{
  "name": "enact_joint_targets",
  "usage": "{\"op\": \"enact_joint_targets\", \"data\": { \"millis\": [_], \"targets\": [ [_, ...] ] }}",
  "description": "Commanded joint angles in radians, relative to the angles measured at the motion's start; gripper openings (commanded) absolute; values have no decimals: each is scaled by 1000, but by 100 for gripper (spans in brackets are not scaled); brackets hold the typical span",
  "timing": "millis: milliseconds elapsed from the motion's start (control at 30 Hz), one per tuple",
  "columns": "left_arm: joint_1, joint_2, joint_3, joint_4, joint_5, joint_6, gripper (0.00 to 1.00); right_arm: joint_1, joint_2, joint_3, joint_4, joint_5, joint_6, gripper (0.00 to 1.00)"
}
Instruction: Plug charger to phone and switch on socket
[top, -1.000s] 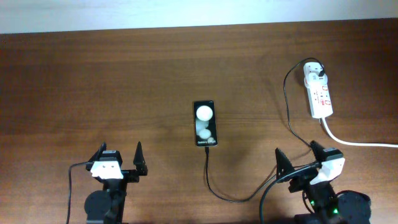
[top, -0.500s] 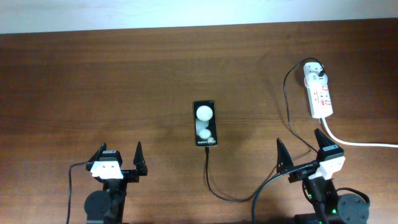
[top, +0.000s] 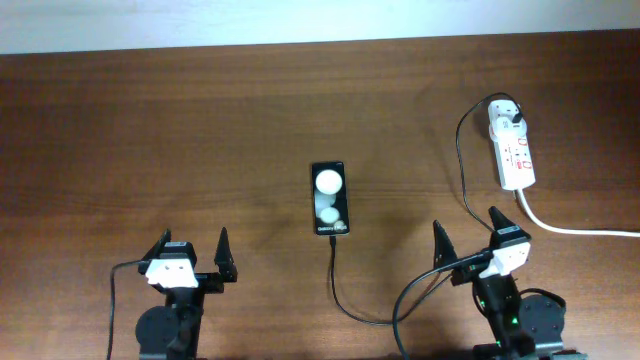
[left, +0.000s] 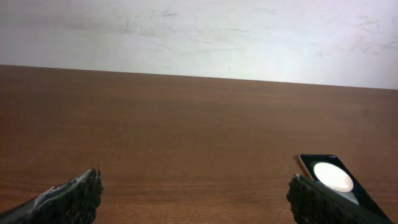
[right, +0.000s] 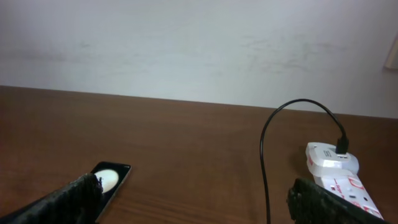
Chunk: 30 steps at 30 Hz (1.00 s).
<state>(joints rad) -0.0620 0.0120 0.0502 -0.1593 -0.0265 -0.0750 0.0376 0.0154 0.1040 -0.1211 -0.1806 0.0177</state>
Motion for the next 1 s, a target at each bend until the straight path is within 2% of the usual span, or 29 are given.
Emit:
{"op": "enact_joint_targets", "data": {
  "millis": [0,400,600,800,967],
  "targets": [
    [6,-3,-7,5,4,-10,99,8,-12,-47,21,14,-7,99],
    [6,-3,-7,5,4,-10,99,21,-12,-98,55,64,-6,99],
    [6,-3,-7,5,4,-10,99,-55,-12,-98,55,50,73,99],
    [6,-3,-7,5,4,-10,99,-58,-12,-98,50,67,-35,98],
    [6,-3,-7,5,4,-10,99,-58,-12,-98,46,89,-49,99]
  ]
}}
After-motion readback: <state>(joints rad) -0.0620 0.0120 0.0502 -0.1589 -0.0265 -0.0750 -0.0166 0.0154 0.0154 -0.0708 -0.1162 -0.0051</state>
